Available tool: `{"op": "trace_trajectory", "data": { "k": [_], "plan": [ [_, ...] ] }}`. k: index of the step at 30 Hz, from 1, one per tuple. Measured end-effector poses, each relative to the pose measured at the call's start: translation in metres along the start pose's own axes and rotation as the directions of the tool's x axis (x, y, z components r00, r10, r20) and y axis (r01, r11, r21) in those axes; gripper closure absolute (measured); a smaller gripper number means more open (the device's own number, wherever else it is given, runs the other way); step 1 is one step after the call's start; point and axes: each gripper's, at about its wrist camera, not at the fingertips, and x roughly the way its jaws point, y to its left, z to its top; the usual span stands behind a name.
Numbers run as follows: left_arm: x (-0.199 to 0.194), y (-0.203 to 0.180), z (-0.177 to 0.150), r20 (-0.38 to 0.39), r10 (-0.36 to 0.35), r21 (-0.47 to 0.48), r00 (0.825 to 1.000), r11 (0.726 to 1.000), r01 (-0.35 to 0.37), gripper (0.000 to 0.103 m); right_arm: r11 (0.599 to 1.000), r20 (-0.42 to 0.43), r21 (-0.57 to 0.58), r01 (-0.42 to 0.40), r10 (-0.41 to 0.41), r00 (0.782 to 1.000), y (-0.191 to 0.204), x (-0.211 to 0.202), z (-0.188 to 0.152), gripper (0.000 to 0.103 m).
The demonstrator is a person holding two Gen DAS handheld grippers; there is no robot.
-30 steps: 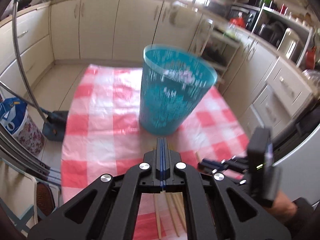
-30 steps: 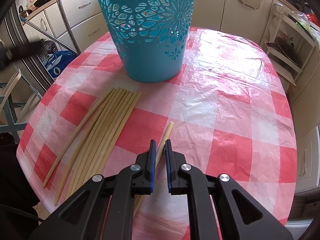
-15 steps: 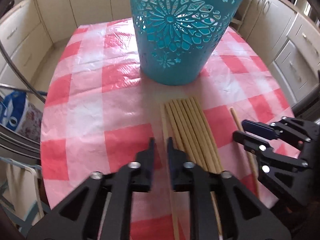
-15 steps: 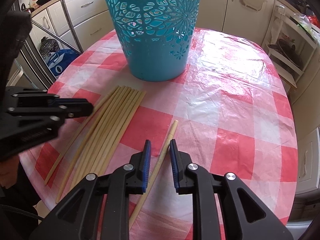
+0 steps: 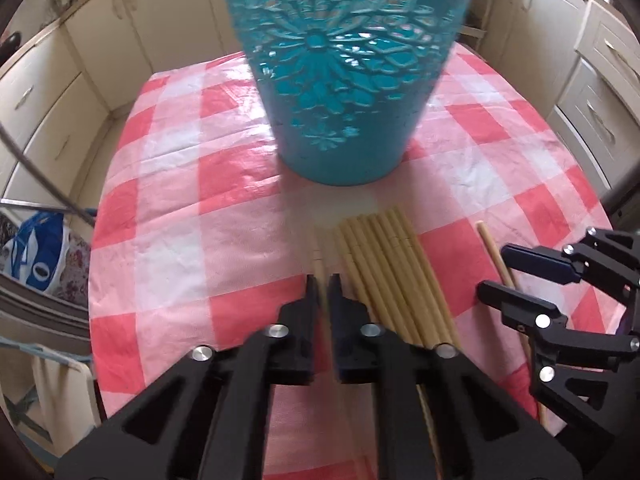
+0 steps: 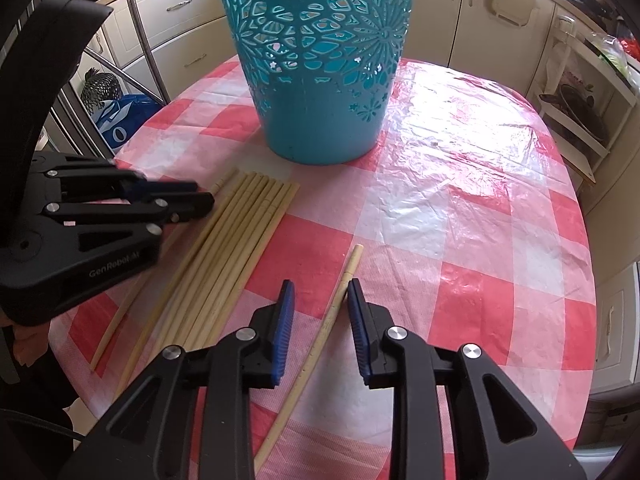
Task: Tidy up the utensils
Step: 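Lift the chopstick with the left tool and carry it over the teal basket, then open the left tool to drop the chopstick into the basket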
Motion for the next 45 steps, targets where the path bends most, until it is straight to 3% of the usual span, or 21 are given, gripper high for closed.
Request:
{"op": "trace_trajectory", "data": {
  "k": [3, 5, 8, 10, 11, 12, 14, 17, 22, 23, 25, 27, 29, 33, 36, 37, 39, 41, 43, 45],
  "plan": [
    [-0.008, -0.001, -0.001, 0.008, -0.038, 0.000, 0.999, 0.999, 0.038, 0.099, 1.000, 0.000, -0.001, -0.001, 0.001, 1.000, 0.000, 0.000, 0.000, 0.075],
    [-0.038, 0.007, 0.002, 0.078, -0.086, -0.031, 0.993, 0.996, 0.089, 0.099, 1.000, 0.000, 0.001, -0.004, 0.004, 1.000, -0.001, 0.000, 0.000, 0.075],
    [-0.097, 0.023, 0.011, 0.233, -0.154, -0.071, 0.960, 0.982, 0.175, 0.099, 1.000, 0.000, 0.010, -0.010, 0.010, 1.000, -0.002, -0.001, 0.000, 0.075],
    [-0.145, 0.035, 0.023, 0.391, -0.176, -0.074, 0.904, 0.972, 0.221, 0.099, 1.000, -0.001, 0.015, -0.011, 0.011, 1.000, -0.003, -0.001, 0.000, 0.075],
    [-0.165, 0.042, 0.030, 0.467, -0.174, -0.076, 0.867, 0.969, 0.235, 0.099, 1.000, -0.002, 0.018, -0.010, 0.010, 1.000, -0.003, -0.001, 0.000, 0.075],
    [-0.182, 0.047, 0.036, 0.537, -0.176, -0.082, 0.825, 0.963, 0.258, 0.099, 1.000, -0.002, 0.018, -0.010, 0.010, 1.000, -0.003, 0.000, 0.001, 0.075],
    [-0.213, 0.055, 0.055, 0.694, -0.132, -0.104, 0.708, 0.954, 0.281, 0.099, 1.000, -0.003, 0.019, -0.010, 0.010, 1.000, -0.003, 0.000, 0.002, 0.075],
    [-0.220, 0.061, 0.084, 0.798, -0.071, -0.147, 0.598, 0.940, 0.308, 0.099, 1.000, -0.002, 0.020, -0.011, 0.011, 1.000, -0.004, 0.000, 0.003, 0.075],
    [-0.202, 0.055, 0.128, 0.852, 0.088, -0.239, 0.516, 0.942, 0.234, 0.098, 1.000, 0.002, 0.007, -0.007, 0.007, 1.000, -0.003, 0.001, 0.002, 0.075],
    [-0.195, 0.052, 0.134, 0.852, 0.106, -0.251, 0.513, 0.942, 0.221, 0.098, 1.000, 0.003, 0.006, -0.008, 0.008, 1.000, -0.003, 0.000, 0.001, 0.075],
    [-0.172, 0.049, 0.149, 0.839, 0.125, -0.276, 0.530, 0.936, 0.217, 0.098, 1.000, 0.004, 0.003, -0.008, 0.008, 1.000, -0.002, 0.000, 0.000, 0.075],
    [-0.147, 0.050, 0.155, 0.812, 0.120, -0.292, 0.571, 0.931, 0.220, 0.098, 1.000, 0.004, -0.004, -0.008, 0.008, 1.000, -0.002, 0.000, 0.000, 0.075],
    [-0.128, 0.051, 0.153, 0.789, 0.120, -0.308, 0.602, 0.926, 0.219, 0.098, 1.000, 0.005, -0.009, -0.009, 0.009, 1.000, -0.002, 0.000, 0.000, 0.075],
    [-0.093, 0.054, 0.136, 0.744, 0.126, -0.337, 0.657, 0.919, 0.205, 0.098, 1.000, 0.002, -0.016, -0.008, 0.008, 1.000, -0.001, 0.000, 0.000, 0.074],
    [-0.081, 0.052, 0.116, 0.716, 0.114, -0.324, 0.688, 0.928, 0.184, 0.098, 1.000, -0.001, -0.018, -0.007, 0.007, 1.000, 0.000, 0.000, 0.001, 0.074],
    [-0.077, 0.051, 0.107, 0.701, 0.103, -0.314, 0.706, 0.933, 0.176, 0.097, 1.000, -0.002, -0.019, -0.008, 0.008, 1.000, 0.000, 0.000, 0.001, 0.074],
    [-0.076, 0.050, 0.094, 0.677, 0.082, -0.303, 0.732, 0.937, 0.175, 0.091, 1.000, -0.007, -0.013, -0.012, 0.012, 1.000, -0.001, 0.000, 0.001, 0.074],
    [-0.082, 0.051, 0.077, 0.654, 0.088, -0.306, 0.752, 0.939, 0.157, 0.060, 1.000, -0.009, -0.009, -0.014, 0.014, 1.000, -0.003, -0.001, 0.001, 0.074],
    [-0.091, 0.054, 0.053, 0.642, 0.125, -0.336, 0.756, 0.933, 0.132, 0.046, 1.000, -0.009, -0.006, -0.012, 0.012, 1.000, -0.005, -0.001, 0.001, 0.074],
    [-0.099, 0.056, 0.033, 0.635, 0.137, -0.357, 0.760, 0.925, 0.132, 0.041, 1.000, -0.009, 0.000, -0.015, 0.015, 1.000, -0.007, -0.002, 0.000, 0.074]
  ]
}}
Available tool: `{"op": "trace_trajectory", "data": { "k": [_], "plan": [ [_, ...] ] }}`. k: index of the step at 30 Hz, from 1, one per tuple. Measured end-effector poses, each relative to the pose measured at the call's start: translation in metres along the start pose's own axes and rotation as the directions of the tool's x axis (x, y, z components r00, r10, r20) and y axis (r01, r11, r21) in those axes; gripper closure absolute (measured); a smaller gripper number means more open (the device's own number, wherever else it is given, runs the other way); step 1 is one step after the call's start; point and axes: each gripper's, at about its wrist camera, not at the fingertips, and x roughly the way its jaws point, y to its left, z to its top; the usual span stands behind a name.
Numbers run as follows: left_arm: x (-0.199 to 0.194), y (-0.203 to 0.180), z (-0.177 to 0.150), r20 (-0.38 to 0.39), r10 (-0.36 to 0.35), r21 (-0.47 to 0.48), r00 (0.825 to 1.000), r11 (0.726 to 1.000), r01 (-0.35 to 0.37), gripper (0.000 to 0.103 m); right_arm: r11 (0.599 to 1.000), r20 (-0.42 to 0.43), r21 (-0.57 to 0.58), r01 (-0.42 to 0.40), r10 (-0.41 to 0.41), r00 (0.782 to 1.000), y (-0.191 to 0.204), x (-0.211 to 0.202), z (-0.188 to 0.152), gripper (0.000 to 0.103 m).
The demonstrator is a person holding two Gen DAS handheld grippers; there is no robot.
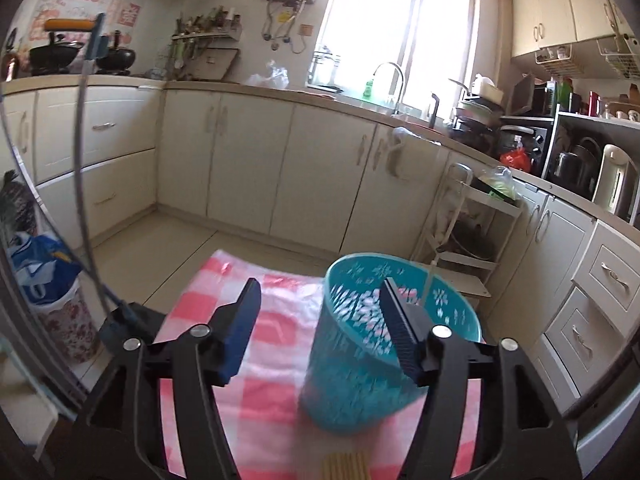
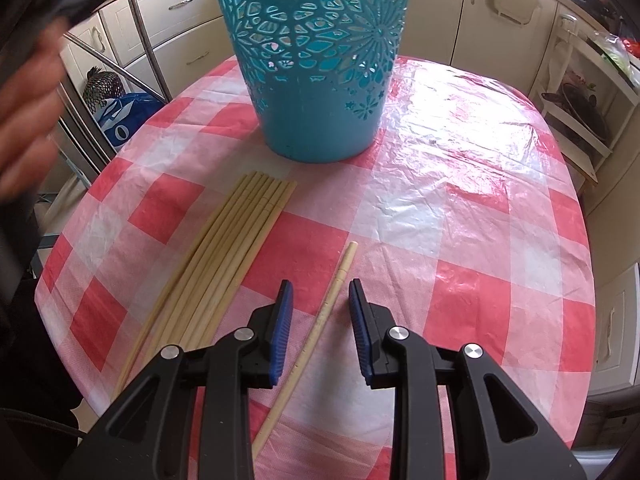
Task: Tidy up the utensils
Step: 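Open the left tool to drop the chopstick into the basket, then close the right tool on the loose chopstick, then lift the chopstick with the right tool and carry it over the basket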
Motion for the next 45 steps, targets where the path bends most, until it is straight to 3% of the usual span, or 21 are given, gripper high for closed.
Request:
{"op": "trace_trajectory", "data": {
  "k": [3, 6, 15, 18, 20, 22, 27, 31, 34, 37, 40, 45],
  "plan": [
    [-0.026, 0.017, -0.015, -0.021, 0.024, -0.062, 0.999, 0.998, -0.025, 0.034, 0.999, 0.000, 0.030, -0.025, 0.025, 1.000, -0.007, -0.001, 0.000, 0.074],
    [-0.037, 0.022, -0.019, -0.026, 0.026, -0.055, 0.999, 0.998, -0.027, 0.031, 0.997, 0.002, 0.061, -0.042, 0.042, 0.999, -0.011, 0.000, 0.000, 0.074],
    [-0.056, 0.016, -0.013, 0.000, 0.002, 0.004, 1.000, 1.000, -0.002, 0.026, 0.998, 0.002, 0.032, 0.045, -0.045, 0.999, -0.001, 0.001, 0.002, 0.076],
    [-0.061, 0.015, -0.014, 0.000, -0.007, 0.005, 1.000, 1.000, 0.007, 0.026, 0.998, 0.000, 0.008, 0.063, -0.063, 0.998, 0.002, 0.001, 0.001, 0.083],
    [-0.064, 0.013, -0.014, 0.004, -0.015, 0.007, 1.000, 1.000, 0.015, 0.025, 0.997, -0.010, -0.040, 0.067, -0.067, 0.998, 0.010, 0.001, 0.002, 0.094],
    [-0.068, 0.011, -0.014, 0.017, -0.019, 0.011, 1.000, 1.000, 0.019, 0.025, 0.994, -0.020, -0.078, 0.077, -0.079, 0.997, 0.015, 0.001, 0.001, 0.096],
    [-0.087, 0.001, -0.012, 0.111, -0.001, 0.043, 0.994, 0.999, -0.004, 0.023, 1.000, -0.003, 0.028, 0.011, -0.011, 1.000, -0.006, -0.010, 0.003, 0.098],
    [-0.112, -0.003, -0.011, 0.240, 0.031, 0.026, 0.970, 0.999, -0.039, 0.017, 0.984, 0.154, 0.158, -0.079, 0.054, 0.987, -0.034, -0.047, 0.013, 0.098],
    [-0.129, -0.009, -0.010, 0.315, 0.033, 0.020, 0.949, 0.999, -0.042, 0.016, 0.968, 0.314, 0.206, -0.142, 0.072, 0.947, -0.047, -0.077, 0.017, 0.098],
    [-0.141, -0.018, -0.013, 0.372, 0.023, 0.028, 0.928, 0.999, -0.036, 0.016, 0.935, 0.512, 0.268, -0.233, 0.067, 0.856, -0.055, -0.108, 0.022, 0.097],
    [-0.143, -0.024, -0.013, 0.370, 0.015, 0.019, 0.929, 1.000, -0.023, 0.015, 0.894, 0.617, 0.328, -0.305, 0.042, 0.786, -0.061, -0.122, 0.033, 0.097],
    [-0.139, -0.030, -0.017, 0.344, 0.011, 0.001, 0.939, 1.000, -0.013, 0.015, 0.769, 0.771, 0.419, -0.484, -0.020, 0.636, -0.076, -0.134, 0.050, 0.097]
  ]
}}
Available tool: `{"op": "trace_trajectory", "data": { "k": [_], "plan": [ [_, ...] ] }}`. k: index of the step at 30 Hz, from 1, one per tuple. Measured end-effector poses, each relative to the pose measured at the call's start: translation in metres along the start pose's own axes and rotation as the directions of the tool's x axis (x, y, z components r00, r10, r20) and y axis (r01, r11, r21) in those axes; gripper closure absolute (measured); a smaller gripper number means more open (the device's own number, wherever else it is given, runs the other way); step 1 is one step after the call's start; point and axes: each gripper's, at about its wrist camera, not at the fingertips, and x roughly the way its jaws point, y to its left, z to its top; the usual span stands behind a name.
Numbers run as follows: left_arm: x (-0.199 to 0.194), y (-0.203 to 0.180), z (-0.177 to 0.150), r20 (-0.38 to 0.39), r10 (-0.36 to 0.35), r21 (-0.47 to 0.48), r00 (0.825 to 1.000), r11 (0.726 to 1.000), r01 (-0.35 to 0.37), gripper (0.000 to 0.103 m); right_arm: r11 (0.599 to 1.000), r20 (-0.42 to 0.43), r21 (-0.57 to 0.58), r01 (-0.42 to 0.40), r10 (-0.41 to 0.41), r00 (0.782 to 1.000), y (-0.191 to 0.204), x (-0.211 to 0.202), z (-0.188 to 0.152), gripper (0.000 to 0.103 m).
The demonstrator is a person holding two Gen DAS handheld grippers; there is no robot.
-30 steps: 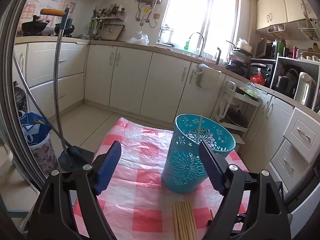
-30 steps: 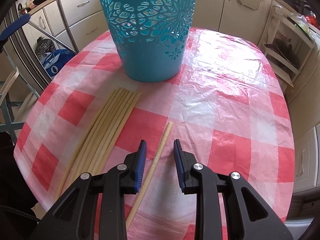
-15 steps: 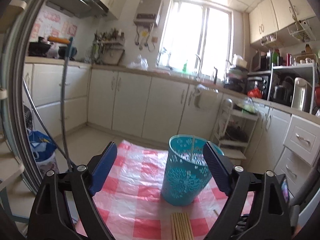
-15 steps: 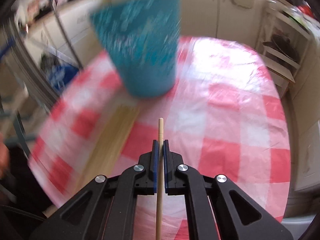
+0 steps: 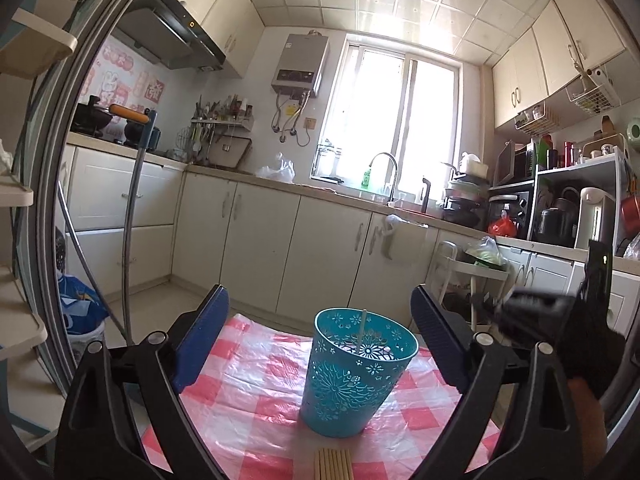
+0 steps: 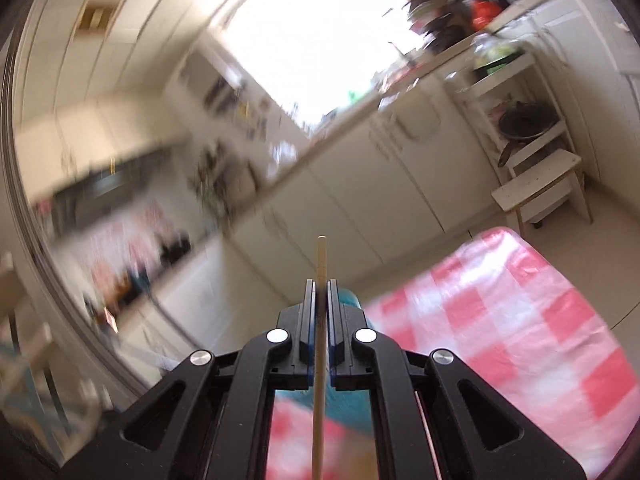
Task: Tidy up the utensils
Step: 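Lift the chopstick with the right tool and carry it over the basket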
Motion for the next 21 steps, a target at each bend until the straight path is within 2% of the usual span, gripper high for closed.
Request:
{"op": "trace_trajectory", "data": {
  "k": [4, 10, 15, 17, 19, 21],
  "plan": [
    [0.000, 0.001, 0.001, 0.014, 0.000, 0.005, 1.000, 1.000, 0.000, 0.015, 0.993, 0.122, 0.113, -0.038, 0.024, 0.992, -0.004, 0.012, 0.017, 0.097],
    [0.016, 0.001, 0.007, 0.024, -0.002, 0.009, 1.000, 1.000, 0.002, 0.014, 0.974, 0.214, 0.212, -0.075, 0.029, 0.976, -0.015, 0.031, 0.024, 0.097],
    [0.031, 0.005, 0.007, -0.020, 0.008, -0.042, 1.000, 0.999, -0.008, 0.014, 0.964, 0.323, 0.246, -0.104, 0.020, 0.946, -0.015, 0.039, 0.035, 0.097],
    [0.035, 0.005, 0.006, -0.022, 0.011, -0.035, 1.000, 0.999, -0.012, 0.014, 0.968, 0.347, 0.234, -0.091, 0.005, 0.938, -0.014, 0.045, 0.035, 0.097],
    [0.037, 0.006, 0.006, -0.016, 0.020, -0.024, 1.000, 1.000, -0.020, 0.014, 0.982, 0.349, 0.187, -0.033, -0.035, 0.936, -0.013, 0.055, 0.030, 0.097],
    [0.040, 0.009, 0.007, -0.018, 0.028, -0.027, 0.999, 0.999, -0.029, 0.014, 0.991, 0.299, 0.131, 0.039, -0.077, 0.951, -0.013, 0.072, 0.020, 0.097]
  ]
}}
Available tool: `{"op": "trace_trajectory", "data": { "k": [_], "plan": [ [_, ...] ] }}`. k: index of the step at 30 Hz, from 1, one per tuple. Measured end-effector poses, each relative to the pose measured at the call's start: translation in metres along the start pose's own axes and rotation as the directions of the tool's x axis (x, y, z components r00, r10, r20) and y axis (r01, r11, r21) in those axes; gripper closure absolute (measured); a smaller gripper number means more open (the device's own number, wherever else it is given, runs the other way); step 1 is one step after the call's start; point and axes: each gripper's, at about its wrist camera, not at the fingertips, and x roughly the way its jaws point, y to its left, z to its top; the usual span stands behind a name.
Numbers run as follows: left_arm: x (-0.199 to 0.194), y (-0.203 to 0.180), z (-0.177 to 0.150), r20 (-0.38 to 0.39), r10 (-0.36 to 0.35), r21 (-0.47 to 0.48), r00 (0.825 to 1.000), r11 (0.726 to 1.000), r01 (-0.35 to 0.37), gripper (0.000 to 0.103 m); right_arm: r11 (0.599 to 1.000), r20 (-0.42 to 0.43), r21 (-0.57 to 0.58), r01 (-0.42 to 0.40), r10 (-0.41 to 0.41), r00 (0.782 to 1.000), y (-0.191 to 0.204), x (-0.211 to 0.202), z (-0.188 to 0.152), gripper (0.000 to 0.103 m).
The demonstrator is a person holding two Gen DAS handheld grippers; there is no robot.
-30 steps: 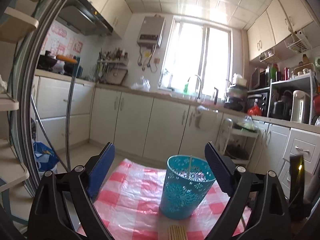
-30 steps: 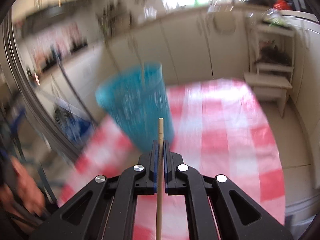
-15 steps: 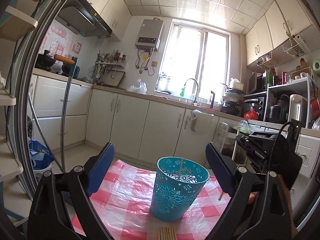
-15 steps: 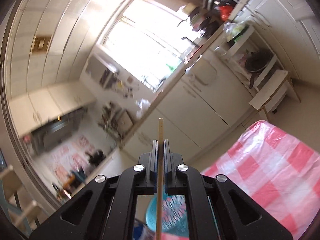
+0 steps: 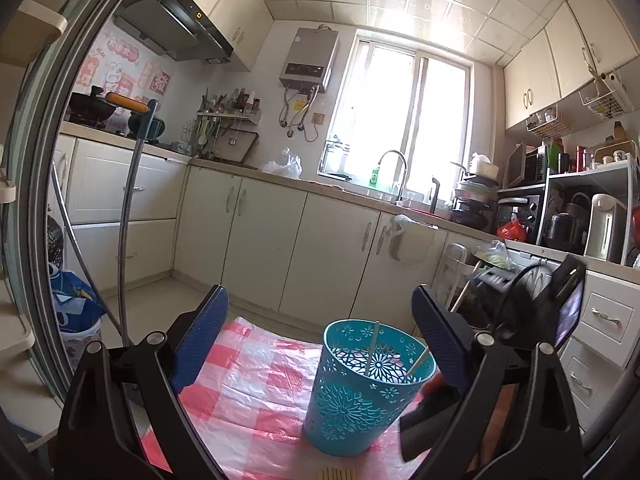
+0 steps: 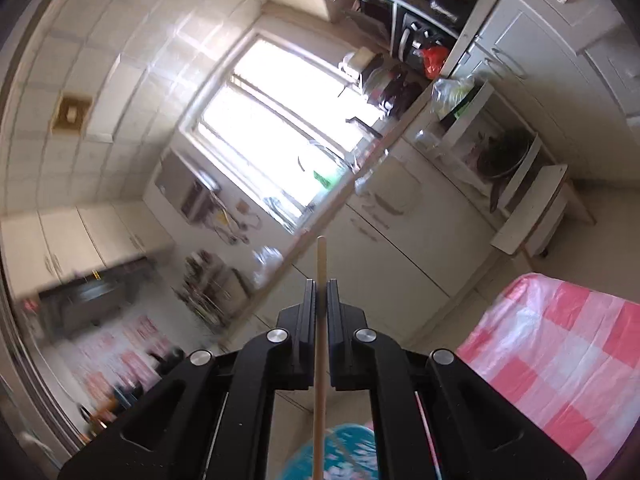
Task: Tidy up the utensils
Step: 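Open the right tool to drop the chopstick into the basket, then bring both open tools back down to the chopstick bundle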
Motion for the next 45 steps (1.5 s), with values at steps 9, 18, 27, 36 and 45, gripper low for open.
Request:
{"op": "trace_trajectory", "data": {
  "k": [9, 18, 27, 36, 45],
  "plan": [
    [0.017, 0.015, 0.001, -0.092, 0.057, -0.021, 0.994, 0.998, -0.060, 0.012, 0.947, -0.274, -0.319, -0.033, -0.059, 0.960, 0.013, 0.000, -0.039, 0.095],
    [0.018, 0.018, -0.002, -0.134, 0.080, 0.008, 0.988, 0.997, -0.080, 0.009, 0.881, -0.453, -0.466, -0.081, -0.159, 0.877, -0.001, -0.066, -0.057, 0.072],
    [0.018, 0.020, -0.014, -0.213, 0.101, 0.036, 0.972, 0.995, -0.096, 0.008, 0.822, -0.578, -0.557, -0.119, -0.280, 0.767, -0.007, -0.089, -0.085, 0.065],
    [0.024, 0.036, -0.023, -0.295, 0.129, 0.093, 0.947, 0.990, -0.106, 0.008, 0.796, -0.630, -0.599, -0.092, -0.397, 0.667, -0.015, -0.114, -0.106, 0.063],
    [0.063, 0.056, -0.054, -0.522, 0.176, 0.174, 0.835, 0.980, -0.097, 0.008, 0.808, -0.706, -0.579, -0.114, -0.426, 0.565, -0.035, -0.098, -0.141, 0.085]
  ]
}}
